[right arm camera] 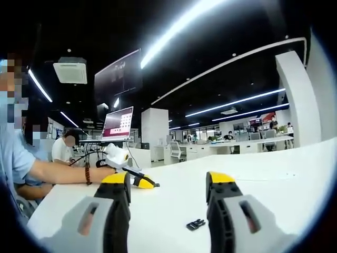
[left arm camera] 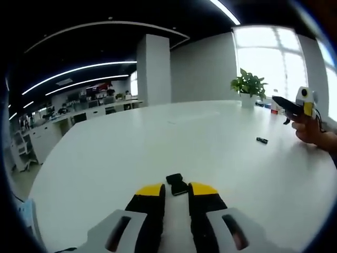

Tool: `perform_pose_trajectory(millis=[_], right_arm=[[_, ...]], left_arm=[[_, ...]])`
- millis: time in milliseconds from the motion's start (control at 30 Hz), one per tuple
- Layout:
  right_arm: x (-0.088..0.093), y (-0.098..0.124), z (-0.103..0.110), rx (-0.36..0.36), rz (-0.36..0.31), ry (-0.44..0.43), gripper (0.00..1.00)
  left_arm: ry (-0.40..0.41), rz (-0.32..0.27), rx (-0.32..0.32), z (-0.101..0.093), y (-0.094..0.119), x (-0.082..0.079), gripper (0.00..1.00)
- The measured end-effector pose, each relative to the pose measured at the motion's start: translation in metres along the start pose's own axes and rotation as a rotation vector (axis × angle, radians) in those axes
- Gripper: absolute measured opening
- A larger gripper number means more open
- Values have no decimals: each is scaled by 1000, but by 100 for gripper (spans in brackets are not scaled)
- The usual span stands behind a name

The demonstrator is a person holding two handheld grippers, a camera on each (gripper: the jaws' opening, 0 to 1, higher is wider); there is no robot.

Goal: Snap the two parts of the plastic buckle together until the buckle closes and remains connected.

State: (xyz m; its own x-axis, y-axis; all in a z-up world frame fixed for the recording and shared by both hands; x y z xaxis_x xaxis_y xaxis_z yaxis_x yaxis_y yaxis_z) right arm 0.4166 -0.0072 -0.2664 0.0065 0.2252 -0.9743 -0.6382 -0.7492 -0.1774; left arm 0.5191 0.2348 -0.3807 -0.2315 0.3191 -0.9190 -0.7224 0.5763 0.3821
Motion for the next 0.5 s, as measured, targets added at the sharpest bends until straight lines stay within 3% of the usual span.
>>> perform_pose_trajectory(millis=[500], right_arm=[[8, -3, 9, -21, 31, 12, 59]], left_arm=[[-12, 0, 8, -2, 4, 2, 12]])
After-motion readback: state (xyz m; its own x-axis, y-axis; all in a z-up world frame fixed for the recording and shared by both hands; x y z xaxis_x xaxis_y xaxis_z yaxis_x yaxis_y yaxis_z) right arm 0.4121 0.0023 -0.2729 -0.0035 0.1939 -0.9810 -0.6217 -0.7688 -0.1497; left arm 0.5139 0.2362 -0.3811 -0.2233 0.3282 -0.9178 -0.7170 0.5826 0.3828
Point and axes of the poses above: the point that each gripper's makers call its tool centre point, and the gripper's own axes: y roughly backward along the fingers, z roughly to its left, x roughly out of its underside, the point moved 1 cm from there along y, roughly backward along the fingers, and after that the axes turned 8 degrees about -y, right-handed, at the moved point
